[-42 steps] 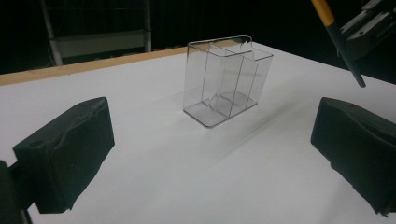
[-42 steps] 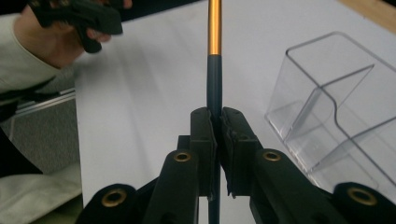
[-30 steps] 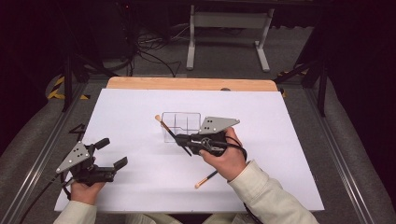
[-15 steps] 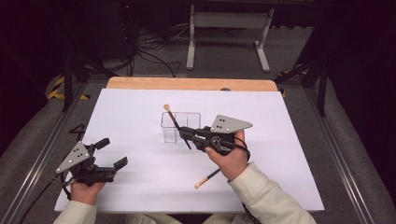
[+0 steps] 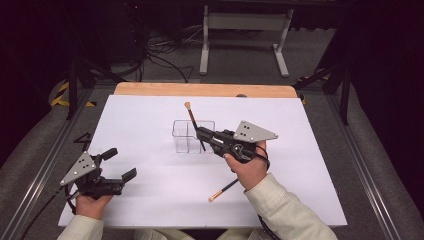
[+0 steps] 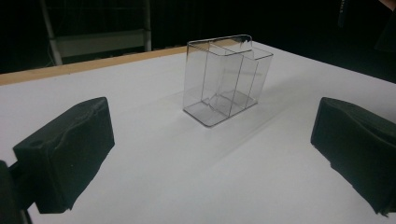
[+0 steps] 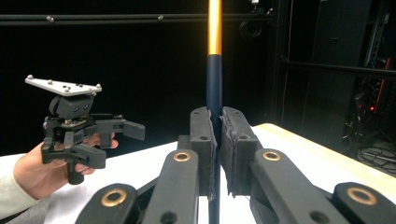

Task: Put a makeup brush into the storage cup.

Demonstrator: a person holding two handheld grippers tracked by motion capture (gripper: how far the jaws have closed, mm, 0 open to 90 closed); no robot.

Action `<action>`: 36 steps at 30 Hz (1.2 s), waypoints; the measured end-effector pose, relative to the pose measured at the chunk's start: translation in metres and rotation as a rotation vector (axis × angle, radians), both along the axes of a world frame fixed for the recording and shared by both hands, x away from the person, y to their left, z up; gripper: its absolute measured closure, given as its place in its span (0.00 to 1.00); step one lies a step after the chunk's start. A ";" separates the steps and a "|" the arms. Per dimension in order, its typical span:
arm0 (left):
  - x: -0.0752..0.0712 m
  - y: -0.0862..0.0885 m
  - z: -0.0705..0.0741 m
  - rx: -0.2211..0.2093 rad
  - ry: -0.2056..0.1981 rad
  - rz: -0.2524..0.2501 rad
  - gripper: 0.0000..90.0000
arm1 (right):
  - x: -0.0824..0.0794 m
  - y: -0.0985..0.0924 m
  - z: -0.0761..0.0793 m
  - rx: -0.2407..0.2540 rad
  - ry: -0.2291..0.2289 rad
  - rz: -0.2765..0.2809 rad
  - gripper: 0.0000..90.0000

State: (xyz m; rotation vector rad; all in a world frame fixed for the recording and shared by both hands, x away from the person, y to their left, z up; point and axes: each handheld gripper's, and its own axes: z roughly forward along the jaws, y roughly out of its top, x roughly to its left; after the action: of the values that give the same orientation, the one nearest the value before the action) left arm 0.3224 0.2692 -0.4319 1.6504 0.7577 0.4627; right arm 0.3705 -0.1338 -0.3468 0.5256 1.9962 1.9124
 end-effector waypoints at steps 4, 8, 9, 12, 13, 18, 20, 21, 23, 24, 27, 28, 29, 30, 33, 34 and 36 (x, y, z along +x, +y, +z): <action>0.000 0.000 0.000 -0.002 0.000 0.001 0.00 | 0.005 -0.001 -0.001 0.010 -0.009 -0.016 0.93; 0.000 0.000 -0.001 -0.003 0.002 0.001 0.00 | 0.009 -0.003 -0.001 0.022 -0.023 -0.037 0.93; 0.000 0.000 -0.001 -0.004 0.001 0.001 0.00 | 0.010 -0.003 -0.001 0.025 -0.024 -0.042 0.93; 0.001 0.000 -0.001 -0.001 0.000 0.002 0.00 | 0.014 -0.004 0.001 0.031 -0.024 -0.057 0.93; 0.001 0.000 -0.001 -0.003 0.003 0.004 0.00 | 0.016 -0.004 0.002 0.031 -0.025 -0.063 0.93; 0.001 0.000 -0.002 -0.002 0.004 0.005 0.00 | 0.022 -0.003 0.004 0.032 -0.028 -0.076 0.93; 0.001 0.000 -0.002 -0.003 0.003 0.003 0.00 | 0.024 -0.002 0.004 0.034 -0.022 -0.080 0.93; 0.001 0.000 -0.002 -0.003 0.003 0.003 0.00 | 0.026 -0.002 0.005 0.033 -0.024 -0.084 0.93; 0.001 0.000 -0.002 -0.003 0.004 0.004 0.00 | 0.029 -0.001 0.005 0.034 -0.024 -0.090 0.93; 0.001 0.001 -0.002 -0.003 0.005 0.004 0.00 | 0.030 -0.001 0.006 0.033 -0.027 -0.092 0.93; 0.001 0.001 -0.002 -0.003 0.006 0.003 0.00 | 0.034 0.001 0.007 0.030 -0.025 -0.098 0.93; 0.001 0.001 -0.002 -0.004 0.005 0.004 0.00 | 0.036 0.001 0.007 0.029 -0.026 -0.099 0.93; 0.001 0.000 -0.002 -0.005 0.004 0.004 0.00 | 0.037 0.002 0.007 0.030 -0.023 -0.100 0.93; 0.001 0.000 -0.002 -0.004 0.003 0.004 0.00 | 0.038 0.003 0.008 0.031 -0.017 -0.103 0.93; 0.001 0.000 -0.002 -0.003 0.005 0.003 0.00 | 0.041 0.005 0.008 0.033 -0.012 -0.106 0.93; 0.001 0.000 -0.002 -0.003 0.005 0.002 0.00 | 0.042 0.007 0.008 0.035 -0.012 -0.107 0.93; 0.001 0.000 -0.002 -0.001 0.004 0.001 0.00 | 0.045 0.008 0.008 0.037 -0.009 -0.108 0.93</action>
State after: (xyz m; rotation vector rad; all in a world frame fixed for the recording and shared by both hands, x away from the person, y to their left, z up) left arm 0.3235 0.2692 -0.4338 1.6507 0.7613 0.4595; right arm 0.4152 -0.1253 -0.3385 0.6204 1.8900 1.8860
